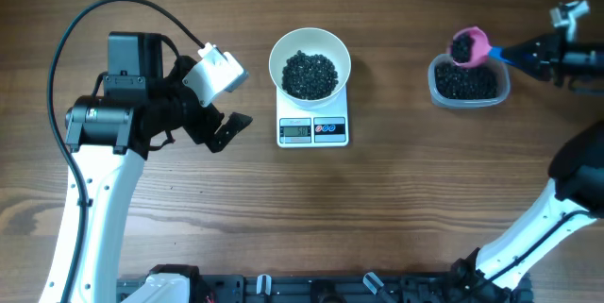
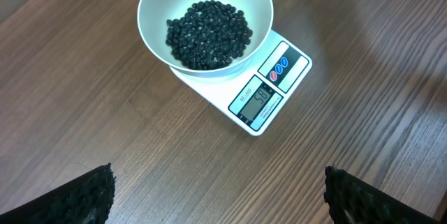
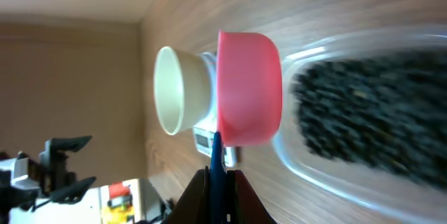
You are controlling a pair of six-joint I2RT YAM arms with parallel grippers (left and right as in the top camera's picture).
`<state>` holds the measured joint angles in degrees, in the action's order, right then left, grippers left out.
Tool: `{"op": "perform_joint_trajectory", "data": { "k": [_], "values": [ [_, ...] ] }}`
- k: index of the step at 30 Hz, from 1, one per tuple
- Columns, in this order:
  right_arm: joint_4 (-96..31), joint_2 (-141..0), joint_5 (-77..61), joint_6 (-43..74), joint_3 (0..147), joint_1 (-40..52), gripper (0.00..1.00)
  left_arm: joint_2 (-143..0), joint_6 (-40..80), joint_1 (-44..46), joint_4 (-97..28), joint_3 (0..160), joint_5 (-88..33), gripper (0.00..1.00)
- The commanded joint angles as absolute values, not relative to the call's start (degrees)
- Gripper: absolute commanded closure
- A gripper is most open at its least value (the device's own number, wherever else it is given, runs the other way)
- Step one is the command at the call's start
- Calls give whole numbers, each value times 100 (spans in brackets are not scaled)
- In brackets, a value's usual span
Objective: Scoop item into bowl and weigh 150g on scale
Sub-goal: 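Carry the filled scoop with the right gripper over the white bowl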
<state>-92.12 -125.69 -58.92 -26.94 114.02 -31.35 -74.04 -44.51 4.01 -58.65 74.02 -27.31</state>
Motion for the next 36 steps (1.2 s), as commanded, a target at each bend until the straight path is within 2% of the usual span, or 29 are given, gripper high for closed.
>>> {"op": "perform_joint_trajectory", "data": {
  "k": [1, 8, 13, 22, 28, 36],
  "values": [
    [-9218, -12505, -6464, -2827, 11406, -2528, 96, -7426, -4418, 401, -5852, 7345, -2757, 0],
    [-9126, -12479, -6464, -2615, 11478, -1396, 96, -7426, -4416, 401, -5852, 7345, -2757, 0],
    [-8700, -12481, -6386, -1979, 11998, -762, 96, -7426, -4416, 401, -5852, 7345, -2757, 0],
    [-7902, -12468, -4209, -1024, 13028, 449, 96, -7426, -4416, 401, -5852, 7345, -2757, 0],
    [-7677, -12460, -2864, -1057, 13052, 1170, 96, -7426, -4418, 401, -5852, 7345, -2757, 0],
    [-7693, -12425, -2244, -1400, 13052, 1671, 96, -7426, -4418, 401, -5852, 7345, -2757, 0]
  ]
}}
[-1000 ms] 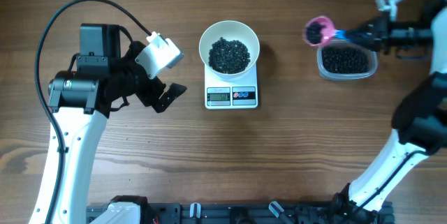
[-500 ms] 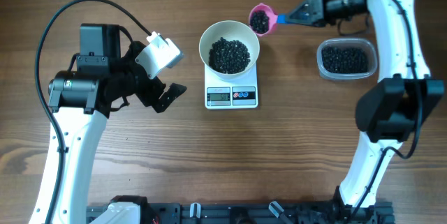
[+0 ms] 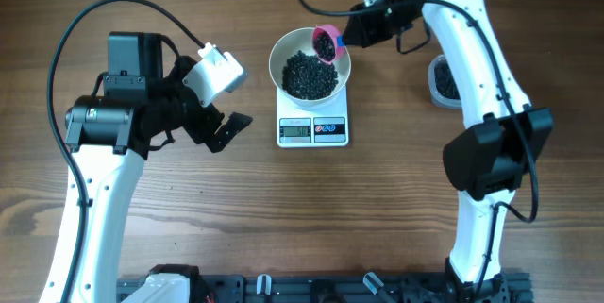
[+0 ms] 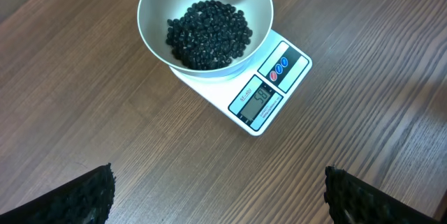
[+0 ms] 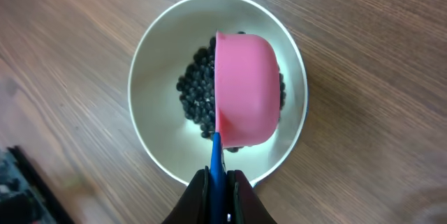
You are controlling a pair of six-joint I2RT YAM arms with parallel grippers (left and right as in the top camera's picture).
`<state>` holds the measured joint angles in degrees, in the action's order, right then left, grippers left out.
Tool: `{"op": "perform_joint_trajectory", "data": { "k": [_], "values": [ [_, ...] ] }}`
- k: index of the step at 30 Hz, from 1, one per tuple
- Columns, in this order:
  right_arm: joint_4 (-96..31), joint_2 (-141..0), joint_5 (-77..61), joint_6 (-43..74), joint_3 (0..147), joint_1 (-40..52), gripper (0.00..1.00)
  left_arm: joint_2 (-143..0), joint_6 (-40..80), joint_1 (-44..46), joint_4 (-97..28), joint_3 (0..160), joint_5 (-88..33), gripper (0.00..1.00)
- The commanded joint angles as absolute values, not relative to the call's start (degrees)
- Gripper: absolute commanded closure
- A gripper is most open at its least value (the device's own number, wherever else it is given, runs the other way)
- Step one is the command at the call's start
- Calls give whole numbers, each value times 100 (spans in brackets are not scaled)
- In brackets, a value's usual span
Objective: Scoop item into bowl and weigh 150g on scale
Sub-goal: 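Carry the filled scoop with the right gripper over the white bowl, then tilt the scoop with the right gripper to pour beans into the bowl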
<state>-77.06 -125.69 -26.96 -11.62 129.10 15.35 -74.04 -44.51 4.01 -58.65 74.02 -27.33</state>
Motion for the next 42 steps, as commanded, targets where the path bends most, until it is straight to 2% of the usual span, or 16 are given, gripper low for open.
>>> {"op": "perform_joint_trajectory", "data": {
  "k": [1, 12, 20, 35, 42],
  "values": [
    [-7695, -12414, -2182, -1518, 13052, 1726, 96, -7426, -4418, 401, -5852, 7345, -2759, 0],
    [-7400, -12383, -2062, -3107, 13052, 1846, 96, -7426, -4418, 401, -5852, 7345, -2759, 0],
    [-7404, -12383, -2582, -5030, 13052, 1841, 96, -7426, -4418, 401, -5852, 7345, -2757, 0],
    [-7345, -12182, -3164, -6154, 13052, 1719, 96, -7426, -4416, 401, -5852, 7345, -2757, 0],
    [-7341, -11880, -3330, -6302, 13052, 1699, 96, -7426, -4416, 401, -5852, 7345, -2759, 0]
  ]
}}
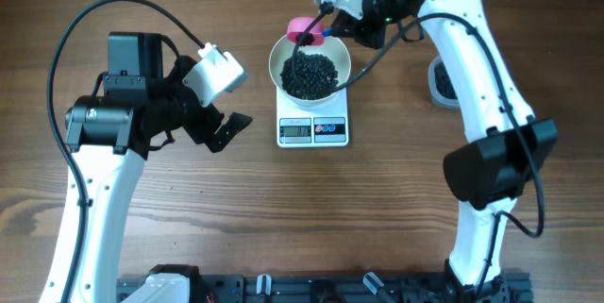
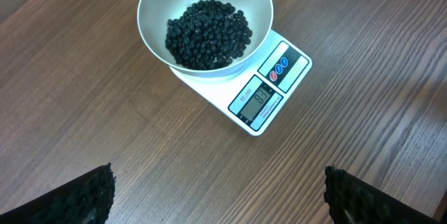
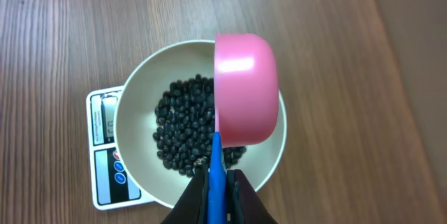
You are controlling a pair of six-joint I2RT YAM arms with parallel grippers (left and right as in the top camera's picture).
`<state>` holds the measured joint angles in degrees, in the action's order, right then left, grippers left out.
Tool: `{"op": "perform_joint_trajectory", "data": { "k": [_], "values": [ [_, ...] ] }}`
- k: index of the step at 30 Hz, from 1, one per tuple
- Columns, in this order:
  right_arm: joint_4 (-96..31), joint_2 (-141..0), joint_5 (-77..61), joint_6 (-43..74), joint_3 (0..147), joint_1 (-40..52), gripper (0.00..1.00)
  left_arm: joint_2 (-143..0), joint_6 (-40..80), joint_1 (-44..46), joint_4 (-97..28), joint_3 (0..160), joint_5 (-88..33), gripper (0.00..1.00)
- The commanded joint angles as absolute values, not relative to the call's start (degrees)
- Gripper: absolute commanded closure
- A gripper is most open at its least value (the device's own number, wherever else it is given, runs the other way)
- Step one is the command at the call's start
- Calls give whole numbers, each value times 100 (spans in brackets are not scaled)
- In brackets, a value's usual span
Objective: Scoop item into bowl and weigh 150g on scale
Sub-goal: 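Tilt the scoop with the right gripper to pour beans into the bowl, then return the empty pink scoop with the right gripper to the bean tub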
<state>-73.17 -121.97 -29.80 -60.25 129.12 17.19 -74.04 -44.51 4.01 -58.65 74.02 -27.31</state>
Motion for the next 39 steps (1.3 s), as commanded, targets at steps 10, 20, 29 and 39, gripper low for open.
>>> {"op": "perform_joint_trajectory", "data": {
  "k": [10, 20, 29, 39],
  "values": [
    [-7317, -11507, -3354, -6300, 13052, 1699, 96, -7426, -4418, 401, -5852, 7345, -2757, 0],
    [-7255, -11507, -3271, -5793, 13050, 1570, 96, -7426, -4416, 401, -5852, 7345, -2757, 0],
    [-7050, -11507, -3446, -4613, 13047, 1396, 96, -7426, -4416, 401, -5852, 7345, -2757, 0],
    [-6722, -11507, -2877, -1426, 13047, 161, 96, -7426, -4418, 401, -5852, 7345, -2757, 0]
  ]
}}
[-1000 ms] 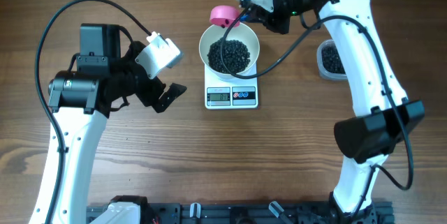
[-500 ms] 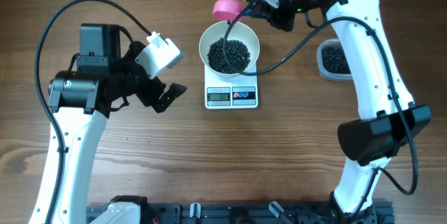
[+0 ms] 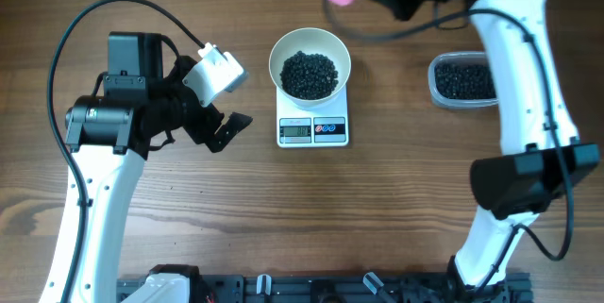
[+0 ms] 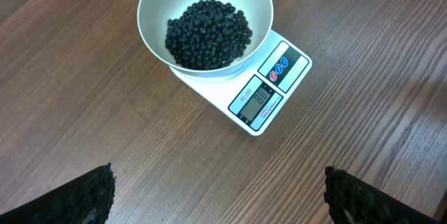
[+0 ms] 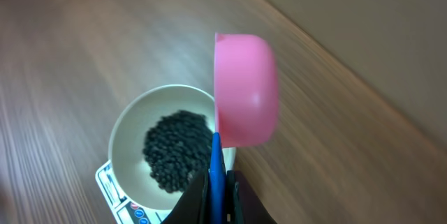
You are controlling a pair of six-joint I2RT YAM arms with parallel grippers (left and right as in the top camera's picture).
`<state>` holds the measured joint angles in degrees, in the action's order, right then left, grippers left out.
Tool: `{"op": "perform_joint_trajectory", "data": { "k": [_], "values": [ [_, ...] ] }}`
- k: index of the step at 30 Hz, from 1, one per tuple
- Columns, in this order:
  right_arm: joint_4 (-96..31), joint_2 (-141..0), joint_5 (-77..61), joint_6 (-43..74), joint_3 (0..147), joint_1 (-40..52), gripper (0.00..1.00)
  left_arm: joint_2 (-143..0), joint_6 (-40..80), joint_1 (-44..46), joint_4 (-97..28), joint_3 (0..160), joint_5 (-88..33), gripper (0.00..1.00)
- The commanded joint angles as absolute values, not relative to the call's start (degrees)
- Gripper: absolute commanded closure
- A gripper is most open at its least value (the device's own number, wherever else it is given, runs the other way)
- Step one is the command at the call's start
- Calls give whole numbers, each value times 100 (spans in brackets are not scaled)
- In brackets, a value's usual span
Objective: Scoop item into bowl and weigh 150g on scale
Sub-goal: 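Return the empty pink scoop with the right gripper to the bean tub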
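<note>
A white bowl (image 3: 310, 61) holding black beans (image 3: 310, 74) stands on a small white scale (image 3: 313, 129); the same bowl (image 4: 204, 21) and the scale's display (image 4: 261, 97) show in the left wrist view. My right gripper (image 5: 218, 182) is shut on the blue handle of a pink scoop (image 5: 244, 88), which hangs high at the table's far edge, behind and right of the bowl. My left gripper (image 4: 218, 196) is open, low over bare wood left of the scale, holding nothing.
A clear tub of black beans (image 3: 464, 80) sits at the right. The left arm's body (image 3: 142, 114) and cable occupy the left side. The right arm (image 3: 514, 105) reaches across the right half from the front edge.
The pink scoop was tipped over the bowl's far rim; now it is lifted away behind and to the right of the bowl. The left arm has not moved.
My right gripper held the scoop, full of beans, over the tub at the right. Then it held it over the bowl's far rim, then tipped there with more beans in the bowl and a higher reading. Now the scoop is away from the bowl.
</note>
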<state>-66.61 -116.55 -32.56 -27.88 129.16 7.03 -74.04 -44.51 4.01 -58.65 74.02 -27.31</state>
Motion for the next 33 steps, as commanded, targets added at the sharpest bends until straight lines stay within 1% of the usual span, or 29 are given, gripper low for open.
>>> {"op": "perform_joint_trajectory", "data": {
  "k": [1, 5, 7, 12, 16, 21, 28, 33],
  "values": [
    [-6805, -11507, -2751, -1299, 13047, -1, 96, -7426, -4418, 401, -5852, 7345, -2757, 0],
    [-7400, -11480, -2578, -1278, 13047, -633, 96, -7426, -4418, 399, -5852, 7345, -2757, 0],
    [-7815, -11456, -2169, -1181, 13047, -891, 96, -7426, -4416, 401, -5852, 7345, -2757, 0],
    [-8497, -11450, -1149, -1004, 13047, -1173, 96, -7426, -4418, 401, -5852, 7345, -2757, 0],
    [-8849, -11454, -961, -989, 13037, -1225, 96, -7426, -4416, 401, -5852, 7345, -2757, 0],
    [-8829, -11472, -582, -991, 12643, -1219, 96, -7426, -4418, 401, -5852, 7345, -2757, 0],
    [-8388, -11489, -478, -1037, 11660, -1219, 96, -7426, -4416, 399, -5852, 7345, -2757, 0],
    [-8125, -11489, 421, -731, 11218, -1179, 96, -7426, -4416, 401, -5852, 7345, -2757, 0]
  ]
}}
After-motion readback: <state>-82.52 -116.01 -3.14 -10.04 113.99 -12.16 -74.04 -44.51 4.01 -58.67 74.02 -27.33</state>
